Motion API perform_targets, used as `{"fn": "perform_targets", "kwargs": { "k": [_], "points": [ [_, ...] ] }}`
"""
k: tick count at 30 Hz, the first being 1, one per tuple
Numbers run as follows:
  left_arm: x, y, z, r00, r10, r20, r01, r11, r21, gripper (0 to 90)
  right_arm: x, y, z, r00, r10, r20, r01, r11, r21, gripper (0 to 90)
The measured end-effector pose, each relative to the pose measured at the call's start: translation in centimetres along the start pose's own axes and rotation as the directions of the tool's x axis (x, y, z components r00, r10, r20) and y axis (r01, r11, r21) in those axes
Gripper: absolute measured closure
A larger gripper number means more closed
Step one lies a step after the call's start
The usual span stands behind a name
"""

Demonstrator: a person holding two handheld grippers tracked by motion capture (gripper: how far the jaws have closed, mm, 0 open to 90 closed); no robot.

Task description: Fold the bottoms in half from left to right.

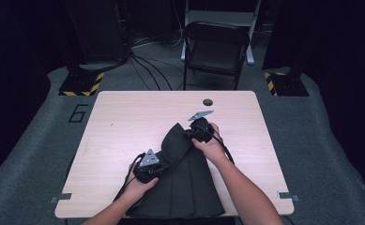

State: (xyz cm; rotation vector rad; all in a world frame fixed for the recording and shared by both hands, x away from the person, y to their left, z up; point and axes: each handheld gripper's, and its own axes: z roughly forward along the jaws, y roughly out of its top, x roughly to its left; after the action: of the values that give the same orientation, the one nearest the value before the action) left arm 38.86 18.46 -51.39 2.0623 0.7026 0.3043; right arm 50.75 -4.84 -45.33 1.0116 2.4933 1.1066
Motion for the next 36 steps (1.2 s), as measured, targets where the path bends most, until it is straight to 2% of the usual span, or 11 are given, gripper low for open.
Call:
{"fn": "perform_targets", "kwargs": {
  "k": [5,13,14,17,18,20,21,26,28,31,36],
  "points": [
    [0.1,0.0,-0.1,0.9999,-0.012,0.005,0.012,0.9999,-0.005,83.6,0.2,0.1,-0.5,0.9992,-0.041,-0.003,0.041,0.999,-0.022,85.0],
    [0.1,0.0,0.0,0.9999,-0.009,0.006,0.009,1.0000,0.005,84.3,0.0,0.0,-0.8,0.9992,-0.036,-0.016,0.036,0.999,-0.025,83.9],
    [0.0,0.0,0.0,0.9998,-0.016,0.008,0.016,0.9998,0.007,84.3,0.0,0.0,-0.8,0.9992,-0.033,-0.021,0.033,0.999,-0.025,80.7],
    [0.0,0.0,0.0,1.0000,-0.008,0.005,0.007,1.0000,0.006,84.4,-0.2,0.1,-0.6,0.9983,0.015,-0.056,-0.017,0.999,-0.040,55.5],
    [-0.1,0.0,0.0,1.0000,-0.006,0.003,0.006,1.0000,0.007,84.4,-0.1,0.1,-0.6,0.9984,0.034,-0.045,-0.035,0.999,-0.028,51.1],
    [0.0,0.0,0.0,1.0000,0.000,0.002,0.000,1.0000,0.009,84.4,-0.2,0.1,-0.2,0.9991,0.028,-0.031,-0.029,0.999,-0.039,42.8],
    [0.0,0.0,0.0,1.0000,0.000,0.002,0.000,1.0000,0.009,84.4,-0.4,0.1,0.0,0.9995,0.017,-0.026,-0.018,0.999,-0.049,40.8],
    [0.0,0.0,0.1,1.0000,-0.003,0.003,0.003,1.0000,0.008,84.5,-0.4,0.1,0.6,0.9989,0.046,-0.012,-0.046,0.997,-0.054,28.3],
    [0.0,0.0,0.1,1.0000,-0.004,0.005,0.003,1.0000,0.008,84.5,-0.7,0.1,0.8,0.9973,0.067,-0.031,-0.069,0.995,-0.067,22.2],
    [0.0,-0.1,0.1,1.0000,-0.006,0.006,0.006,1.0000,0.006,84.5,-1.1,0.2,1.4,0.9941,0.089,-0.061,-0.092,0.995,-0.042,14.9],
    [0.0,-0.1,0.1,0.9998,-0.017,0.013,0.017,0.9998,0.005,84.4,-1.3,0.3,2.1,0.9898,0.094,-0.107,-0.096,0.995,-0.014,16.8]
  ]
}}
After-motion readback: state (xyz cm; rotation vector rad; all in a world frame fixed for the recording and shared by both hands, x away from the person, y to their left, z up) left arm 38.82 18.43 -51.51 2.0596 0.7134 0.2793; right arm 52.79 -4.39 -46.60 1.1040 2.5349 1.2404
